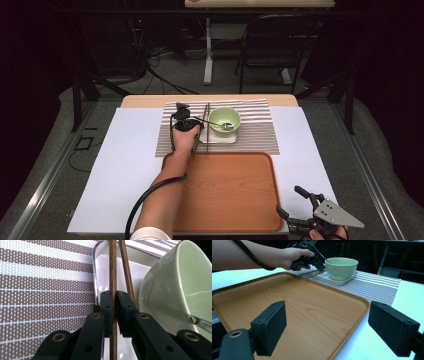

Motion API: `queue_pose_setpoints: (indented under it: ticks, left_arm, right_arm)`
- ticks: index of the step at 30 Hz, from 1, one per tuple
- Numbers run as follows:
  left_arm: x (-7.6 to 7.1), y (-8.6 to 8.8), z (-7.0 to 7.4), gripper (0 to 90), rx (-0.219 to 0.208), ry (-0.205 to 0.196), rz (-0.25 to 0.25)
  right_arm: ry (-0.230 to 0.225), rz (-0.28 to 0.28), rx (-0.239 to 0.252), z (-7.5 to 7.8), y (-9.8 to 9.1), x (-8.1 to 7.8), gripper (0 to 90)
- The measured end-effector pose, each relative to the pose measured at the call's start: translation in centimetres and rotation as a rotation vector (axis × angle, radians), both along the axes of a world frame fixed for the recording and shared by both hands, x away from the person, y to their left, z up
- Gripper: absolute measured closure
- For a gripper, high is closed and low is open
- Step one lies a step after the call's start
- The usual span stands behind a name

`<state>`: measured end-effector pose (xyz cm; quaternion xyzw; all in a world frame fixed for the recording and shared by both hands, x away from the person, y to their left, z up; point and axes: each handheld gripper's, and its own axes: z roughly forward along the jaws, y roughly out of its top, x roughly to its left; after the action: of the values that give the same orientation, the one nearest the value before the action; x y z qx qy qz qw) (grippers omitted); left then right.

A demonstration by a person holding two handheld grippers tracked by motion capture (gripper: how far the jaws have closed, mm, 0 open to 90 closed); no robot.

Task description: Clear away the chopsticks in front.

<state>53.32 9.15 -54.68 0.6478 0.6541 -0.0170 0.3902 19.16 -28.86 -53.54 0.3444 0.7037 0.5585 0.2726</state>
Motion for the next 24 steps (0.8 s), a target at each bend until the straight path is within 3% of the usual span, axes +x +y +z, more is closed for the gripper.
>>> queue_pose_setpoints:
  ticks: [9,19,24]
  left_arm:
    - [-0.3,0.1,-0.1,84.0,-0.023,-0.011,0.029]
    - [-1.1,1.1,0.4,84.0,-0.062,-0.053,0.092]
    - [-1.5,1.5,0.8,84.0,-0.052,-0.068,0.101]
  right_arm:
    - [0.000,0.002,0.001,0.0,0.0,0.0,14.5]
    - [0.000,0.006,0.000,0.0,0.0,0.0,14.5]
    - [0.000,0.009,0.003,0.0,0.0,0.0,14.5]
